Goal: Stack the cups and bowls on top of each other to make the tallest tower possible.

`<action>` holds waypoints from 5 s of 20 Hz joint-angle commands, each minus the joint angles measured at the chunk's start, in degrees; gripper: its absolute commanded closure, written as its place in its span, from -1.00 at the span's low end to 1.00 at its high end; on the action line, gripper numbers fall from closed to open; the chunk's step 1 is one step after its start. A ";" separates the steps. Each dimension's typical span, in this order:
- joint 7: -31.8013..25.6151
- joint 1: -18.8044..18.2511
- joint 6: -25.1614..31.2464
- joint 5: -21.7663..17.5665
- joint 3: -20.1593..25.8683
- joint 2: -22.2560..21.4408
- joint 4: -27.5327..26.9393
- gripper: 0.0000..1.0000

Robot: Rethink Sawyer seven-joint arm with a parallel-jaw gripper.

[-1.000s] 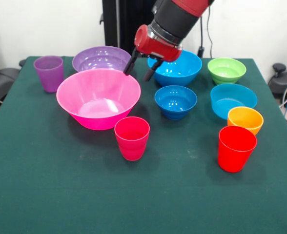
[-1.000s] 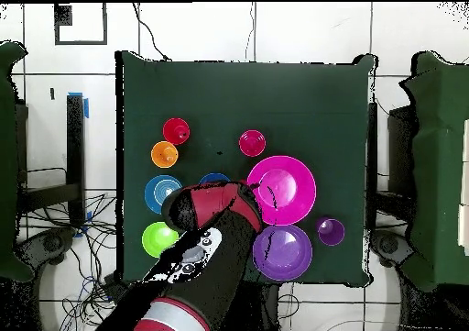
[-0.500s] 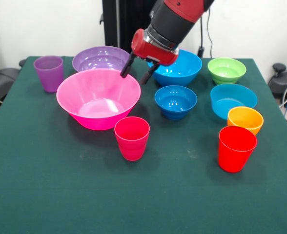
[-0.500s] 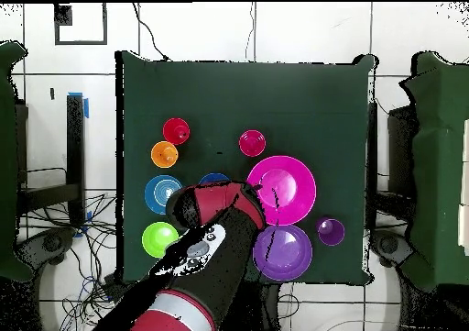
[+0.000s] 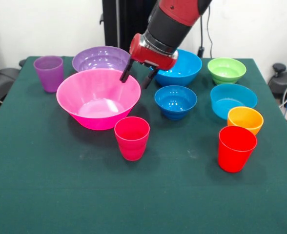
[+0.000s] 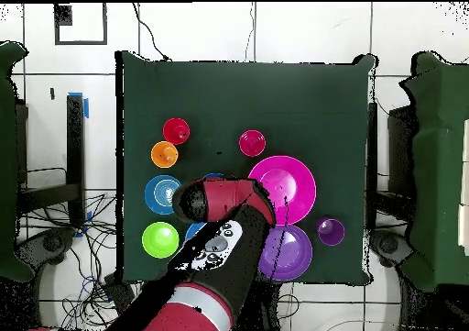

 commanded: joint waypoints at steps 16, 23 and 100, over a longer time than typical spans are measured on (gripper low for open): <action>9.29 -2.52 3.55 8.05 12.36 -1.44 2.46 -1.00; 8.44 -0.01 4.48 5.86 8.92 0.30 0.49 -1.00; 11.00 -2.15 6.65 15.61 17.69 3.04 2.07 -1.00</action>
